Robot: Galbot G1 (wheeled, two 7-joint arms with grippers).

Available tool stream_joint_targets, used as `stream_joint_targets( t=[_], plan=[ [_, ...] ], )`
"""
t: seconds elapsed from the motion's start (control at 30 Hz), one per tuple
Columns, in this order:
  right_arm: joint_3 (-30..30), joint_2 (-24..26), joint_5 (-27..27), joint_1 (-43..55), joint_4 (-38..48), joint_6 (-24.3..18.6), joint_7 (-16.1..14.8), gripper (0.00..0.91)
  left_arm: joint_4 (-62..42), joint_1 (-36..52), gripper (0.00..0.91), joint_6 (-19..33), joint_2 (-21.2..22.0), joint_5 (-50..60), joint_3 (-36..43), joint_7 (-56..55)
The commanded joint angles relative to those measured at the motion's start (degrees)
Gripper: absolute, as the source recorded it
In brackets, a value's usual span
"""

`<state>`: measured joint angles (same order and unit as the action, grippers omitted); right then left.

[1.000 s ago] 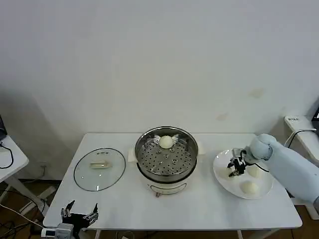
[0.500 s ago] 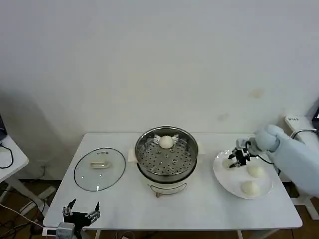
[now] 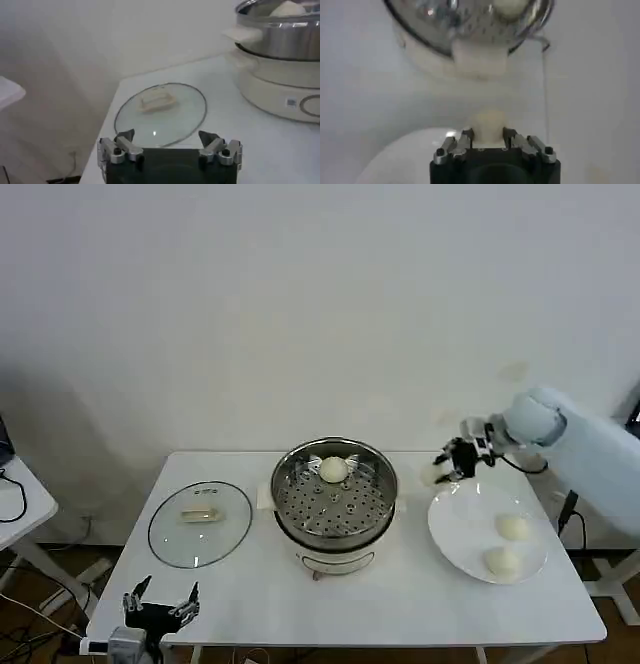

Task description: Take steamed baozi put them in steamer then cover it.

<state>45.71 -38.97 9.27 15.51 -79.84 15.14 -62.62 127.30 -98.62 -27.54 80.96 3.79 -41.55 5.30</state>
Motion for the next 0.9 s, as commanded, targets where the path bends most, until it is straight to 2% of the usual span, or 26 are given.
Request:
stream_joint_targets(
  t=[0.03, 0.17, 0.4, 0.9],
  plan=[
    [9.42, -5.74, 11.49, 13.73, -3.73, 3.8, 0.85, 0.423, 0.33, 0.05, 0.907, 0.0, 0.03, 0.08, -0.18, -0.09],
    [12.21, -11.48, 15.99, 15.75, -1.95, 5.92, 1.75, 0.423, 1.55, 0.48, 0.907, -0.07, 1.01, 0.06, 0.01, -0.01],
    [13.83, -19.55, 18.93, 12.89, 3.91, 7.8, 3.18, 0.423, 1.82, 0.14, 0.907, 0.17, 1.15, 0.05, 0.02, -0.34],
    [17.14, -30.36, 17.87, 8.51, 13.44, 7.92, 3.96, 0.423, 0.23, 1.42, 0.907, 0.18, 1.12, -0.72, -0.53, -0.61]
  ],
)
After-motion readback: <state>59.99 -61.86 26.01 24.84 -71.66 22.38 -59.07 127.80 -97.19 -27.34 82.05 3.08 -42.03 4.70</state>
